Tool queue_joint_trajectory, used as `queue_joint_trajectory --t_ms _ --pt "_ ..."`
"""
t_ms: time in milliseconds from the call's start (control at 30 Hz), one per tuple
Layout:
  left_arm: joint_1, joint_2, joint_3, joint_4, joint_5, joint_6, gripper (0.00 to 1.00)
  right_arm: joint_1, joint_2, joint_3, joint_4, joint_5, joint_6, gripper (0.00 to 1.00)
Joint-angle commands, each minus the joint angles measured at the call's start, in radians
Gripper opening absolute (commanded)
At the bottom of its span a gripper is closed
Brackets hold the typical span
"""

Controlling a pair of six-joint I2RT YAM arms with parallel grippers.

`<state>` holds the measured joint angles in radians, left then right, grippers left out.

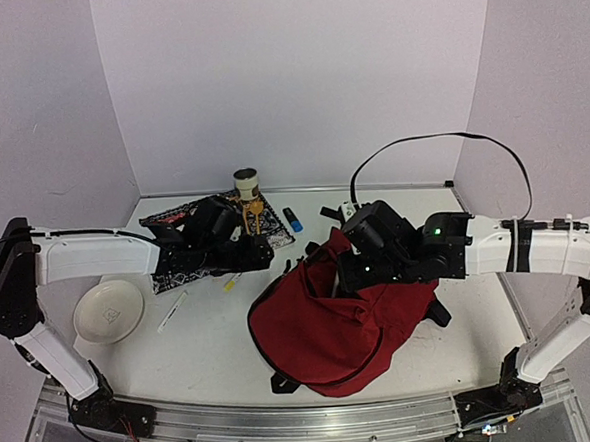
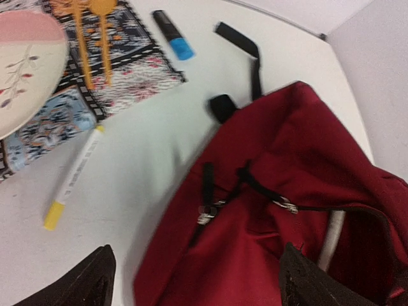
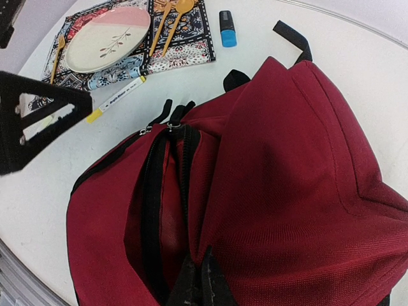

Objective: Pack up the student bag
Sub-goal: Pick up the pen at the center of the board.

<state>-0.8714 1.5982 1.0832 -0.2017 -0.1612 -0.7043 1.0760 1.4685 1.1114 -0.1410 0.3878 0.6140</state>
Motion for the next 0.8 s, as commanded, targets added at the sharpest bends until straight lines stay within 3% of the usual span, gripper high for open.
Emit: queue_joint_trajectory --t_ms 0,467,767 --pt "0.075 0.037 0.052 -0.18 -0.081 0.137 0.85 0.008 0.012 0.005 0.004 -0.014 -0.007 0.0" --pt "0.215 0.411 0.373 -0.354 0.002 0.319 0.64 0.008 0.004 0.002 0.004 -0.026 -0.004 0.0" --pt "0.243 0.532 0.474 -0.398 0.045 0.353 0.48 0.008 0.014 0.013 0.004 -0.039 -0.005 0.0"
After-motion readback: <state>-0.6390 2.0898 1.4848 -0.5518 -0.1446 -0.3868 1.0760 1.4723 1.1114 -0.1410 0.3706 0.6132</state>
